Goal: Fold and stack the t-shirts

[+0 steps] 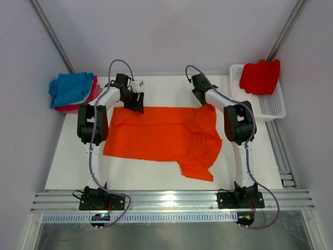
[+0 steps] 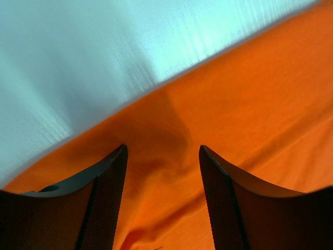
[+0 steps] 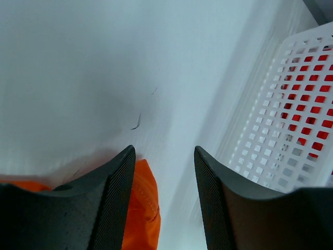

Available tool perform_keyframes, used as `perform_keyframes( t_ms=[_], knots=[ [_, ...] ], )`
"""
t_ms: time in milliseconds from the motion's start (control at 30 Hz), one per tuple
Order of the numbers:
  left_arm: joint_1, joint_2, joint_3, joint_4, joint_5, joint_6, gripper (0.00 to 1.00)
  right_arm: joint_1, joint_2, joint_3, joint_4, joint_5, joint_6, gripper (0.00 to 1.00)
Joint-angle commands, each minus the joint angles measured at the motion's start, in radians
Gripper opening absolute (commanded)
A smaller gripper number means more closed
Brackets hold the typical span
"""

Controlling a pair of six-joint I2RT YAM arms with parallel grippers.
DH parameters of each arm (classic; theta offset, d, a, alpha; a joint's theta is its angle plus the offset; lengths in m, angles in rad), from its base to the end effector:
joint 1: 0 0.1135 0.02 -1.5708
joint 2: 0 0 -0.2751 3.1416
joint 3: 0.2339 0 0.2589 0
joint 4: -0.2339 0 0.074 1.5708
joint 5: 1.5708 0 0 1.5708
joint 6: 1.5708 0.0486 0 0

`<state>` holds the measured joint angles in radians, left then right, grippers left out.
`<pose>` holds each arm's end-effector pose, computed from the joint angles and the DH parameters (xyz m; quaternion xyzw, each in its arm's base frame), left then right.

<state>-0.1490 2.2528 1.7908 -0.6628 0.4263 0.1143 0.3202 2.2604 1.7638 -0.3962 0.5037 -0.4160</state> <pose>0.4881 -0.0936 0.1618 0.1715 0.9388 -0.2100 0.2125 0.4992 0.1408 0.1677 -0.2513 0.8820 -0.2502 0.3104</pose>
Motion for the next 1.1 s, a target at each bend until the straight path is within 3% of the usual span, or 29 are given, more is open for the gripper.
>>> perform_keyframes(
  t_ms=[0, 533, 633, 1067],
  knots=[
    [0.005, -0.036, -0.031, 0.003, -0.032, 0.021, 0.59, -0.013, -0.034, -0.023, 0.043, 0.059, -0.012, 0.53],
    [0.005, -0.061, -0.064, 0.002, -0.037, 0.025, 0.58, -0.02, -0.242, -0.147, 0.065, 0.042, -0.018, 0.53],
    [0.005, -0.065, -0.071, 0.002, -0.038, 0.027, 0.58, -0.02, -0.272, -0.145, 0.031, -0.025, 0.002, 0.53],
    [0.005, -0.067, -0.074, 0.005, -0.043, 0.027, 0.57, -0.02, -0.223, -0.133, -0.092, -0.149, 0.006, 0.52]
  ],
)
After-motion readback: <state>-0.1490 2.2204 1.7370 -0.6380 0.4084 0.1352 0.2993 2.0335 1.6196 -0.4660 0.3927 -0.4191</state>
